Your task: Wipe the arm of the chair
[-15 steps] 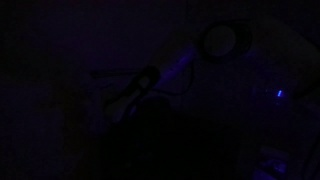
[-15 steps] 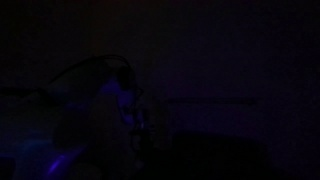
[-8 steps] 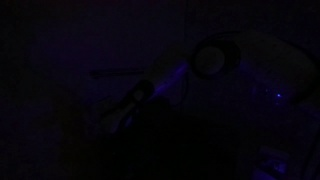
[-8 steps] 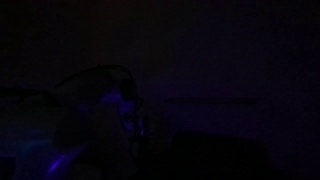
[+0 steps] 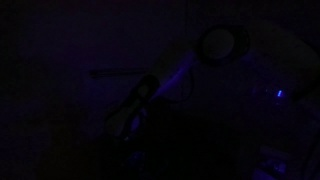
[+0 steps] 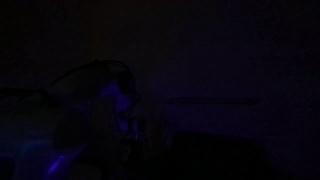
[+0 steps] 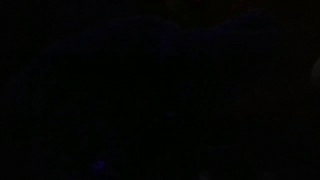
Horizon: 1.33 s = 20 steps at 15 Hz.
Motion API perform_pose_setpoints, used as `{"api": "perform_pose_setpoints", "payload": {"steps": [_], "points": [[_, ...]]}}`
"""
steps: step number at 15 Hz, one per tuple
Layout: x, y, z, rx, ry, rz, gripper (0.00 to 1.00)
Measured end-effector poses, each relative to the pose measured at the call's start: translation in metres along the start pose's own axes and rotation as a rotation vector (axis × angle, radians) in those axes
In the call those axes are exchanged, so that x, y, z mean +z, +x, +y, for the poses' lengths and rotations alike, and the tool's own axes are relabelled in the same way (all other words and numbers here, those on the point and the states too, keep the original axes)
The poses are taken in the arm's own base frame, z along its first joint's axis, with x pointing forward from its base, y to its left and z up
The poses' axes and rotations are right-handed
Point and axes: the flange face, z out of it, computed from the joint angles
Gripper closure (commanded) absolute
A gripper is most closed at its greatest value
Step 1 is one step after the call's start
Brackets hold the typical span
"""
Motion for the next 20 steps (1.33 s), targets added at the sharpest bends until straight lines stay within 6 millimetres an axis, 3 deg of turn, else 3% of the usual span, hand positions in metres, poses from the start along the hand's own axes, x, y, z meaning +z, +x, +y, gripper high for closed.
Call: {"api": "perform_pose_setpoints", "payload": {"steps": [6, 8, 10, 13, 18, 20], "points": [[0.034, -0.072, 0.033, 0.104, 0.025, -0.193, 0.93], [0.04, -0.095, 0.048, 0.117, 0.012, -0.224, 0.93], [0.034, -0.106, 0.063, 0.12, 0.001, -0.222, 0.93], [-0.005, -0.087, 0.078, 0.089, -0.039, -0.115, 0.93], [-0.118, -0.02, 0.084, 0.05, -0.082, 0.158, 0.93], [-0.149, 0.003, 0.077, 0.044, -0.083, 0.233, 0.93]]}}
